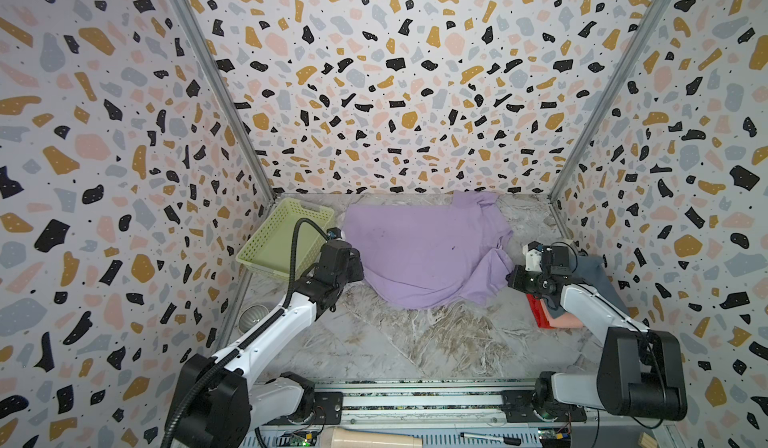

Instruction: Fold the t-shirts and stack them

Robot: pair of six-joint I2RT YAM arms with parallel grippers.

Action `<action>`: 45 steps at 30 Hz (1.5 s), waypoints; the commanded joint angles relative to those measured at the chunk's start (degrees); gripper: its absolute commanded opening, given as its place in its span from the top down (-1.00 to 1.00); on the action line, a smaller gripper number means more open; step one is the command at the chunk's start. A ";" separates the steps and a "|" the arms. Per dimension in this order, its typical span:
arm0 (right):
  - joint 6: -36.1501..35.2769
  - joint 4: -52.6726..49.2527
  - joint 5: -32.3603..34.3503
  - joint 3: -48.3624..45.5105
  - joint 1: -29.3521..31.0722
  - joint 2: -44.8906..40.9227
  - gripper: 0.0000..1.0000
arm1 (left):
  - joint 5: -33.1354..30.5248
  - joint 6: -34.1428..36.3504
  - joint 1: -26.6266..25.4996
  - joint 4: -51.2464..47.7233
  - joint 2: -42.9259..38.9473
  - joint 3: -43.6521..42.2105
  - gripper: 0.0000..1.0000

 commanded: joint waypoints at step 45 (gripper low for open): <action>-7.18 8.29 -5.46 90.50 -0.93 22.07 1.00 | 23.71 12.15 12.06 -8.81 30.03 77.19 1.00</action>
